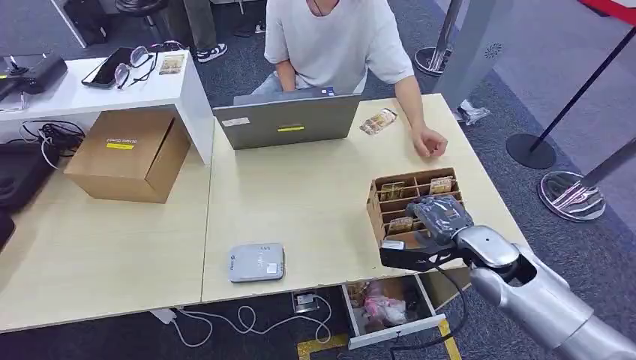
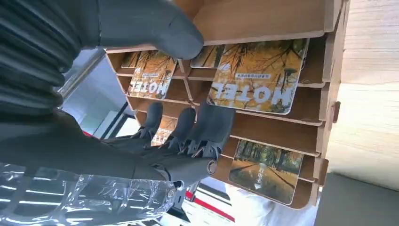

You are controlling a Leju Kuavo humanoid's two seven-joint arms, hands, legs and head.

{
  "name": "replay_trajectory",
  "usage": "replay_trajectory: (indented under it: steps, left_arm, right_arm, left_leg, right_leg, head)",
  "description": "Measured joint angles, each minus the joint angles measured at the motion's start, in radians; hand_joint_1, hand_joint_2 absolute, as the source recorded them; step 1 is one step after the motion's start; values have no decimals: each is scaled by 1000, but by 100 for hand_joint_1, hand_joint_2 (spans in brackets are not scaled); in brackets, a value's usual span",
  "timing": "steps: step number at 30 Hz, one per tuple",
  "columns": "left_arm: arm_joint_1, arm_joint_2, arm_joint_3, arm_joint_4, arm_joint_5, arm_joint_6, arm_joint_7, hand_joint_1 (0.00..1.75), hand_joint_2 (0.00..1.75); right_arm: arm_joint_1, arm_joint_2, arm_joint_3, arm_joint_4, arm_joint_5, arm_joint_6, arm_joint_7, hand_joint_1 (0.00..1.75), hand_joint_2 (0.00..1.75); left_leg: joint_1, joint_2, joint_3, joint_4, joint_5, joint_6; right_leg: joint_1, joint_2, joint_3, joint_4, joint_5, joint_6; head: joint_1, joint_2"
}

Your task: Pass the card to the sensor for recognition and then transmit it.

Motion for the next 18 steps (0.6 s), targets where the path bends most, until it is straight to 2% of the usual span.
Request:
replay_trajectory:
  steps: [2,7,18]
  left_arm:
    - [0,0,0,0,1,0,0,0,0]
    - [-2,0,0,0,11,5,0,0,0]
    - [-4,-2,0,0,26,7,0,0,0]
  right_arm:
    - [0,2,5,0,0,0,-1,80,175]
    - [0,13,23,0,4,0,-1,87,175]
    - [-7,46,46,0,26,7,-3,86,175]
  left_leg:
    - [0,0,0,0,0,0]
    - [0,0,0,0,0,0]
    - [0,0,0,0,0,0]
  right_leg:
    - [0,0,0,0,0,0]
    - [0,0,0,0,0,0]
    - [0,0,0,0,0,0]
  head:
    - [0,0]
    - [0,0]
    - [0,0]
